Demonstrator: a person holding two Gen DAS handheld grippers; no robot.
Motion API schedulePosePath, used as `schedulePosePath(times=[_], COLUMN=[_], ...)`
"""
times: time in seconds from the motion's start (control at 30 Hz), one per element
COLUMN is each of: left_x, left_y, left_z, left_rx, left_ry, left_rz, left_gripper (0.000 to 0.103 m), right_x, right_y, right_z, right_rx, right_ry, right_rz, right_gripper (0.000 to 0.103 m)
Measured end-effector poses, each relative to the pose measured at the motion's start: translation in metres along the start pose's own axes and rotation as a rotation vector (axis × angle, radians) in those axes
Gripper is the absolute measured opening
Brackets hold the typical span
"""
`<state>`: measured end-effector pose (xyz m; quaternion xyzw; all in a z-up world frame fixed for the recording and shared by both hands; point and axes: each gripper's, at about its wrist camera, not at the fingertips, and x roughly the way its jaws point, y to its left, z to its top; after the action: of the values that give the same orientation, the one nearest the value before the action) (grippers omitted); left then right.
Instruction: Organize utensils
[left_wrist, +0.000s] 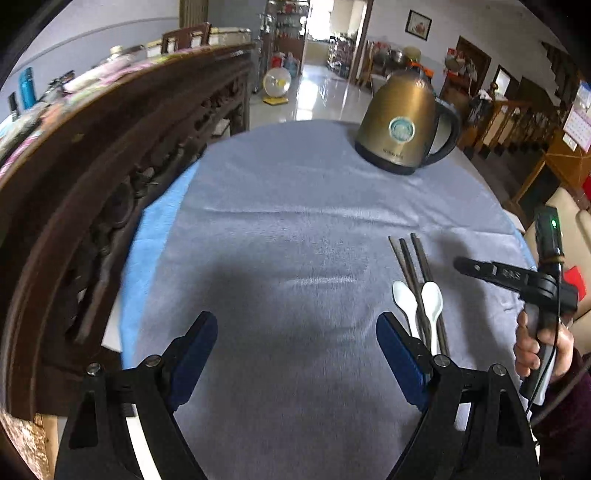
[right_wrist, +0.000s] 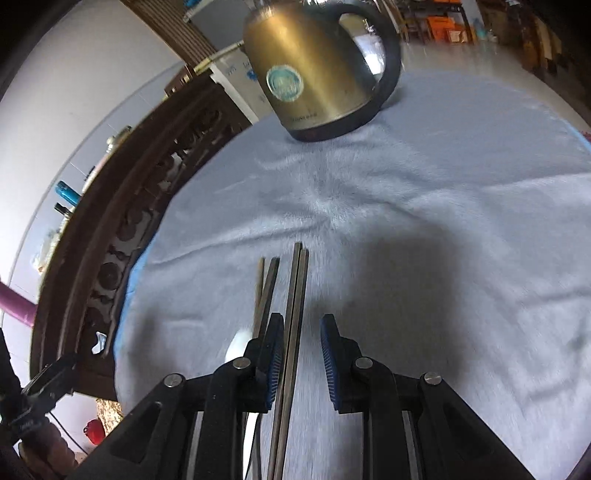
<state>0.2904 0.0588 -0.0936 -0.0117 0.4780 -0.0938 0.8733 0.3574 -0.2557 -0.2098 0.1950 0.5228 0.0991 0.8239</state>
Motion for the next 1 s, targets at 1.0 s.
schedulePosePath(times=[1.0], left_x=[0.076], left_y=[-0.061], left_z=[0.035], left_rx=[0.138], left_ry=[0.047], left_rz=[-0.053], left_gripper=[0.088], right_x=[-0.01], right_y=[-0.031], right_z=[-0.023], right_rx=[-0.002], right_ry=[0.004], right_rz=[-0.044], right_gripper=[0.019])
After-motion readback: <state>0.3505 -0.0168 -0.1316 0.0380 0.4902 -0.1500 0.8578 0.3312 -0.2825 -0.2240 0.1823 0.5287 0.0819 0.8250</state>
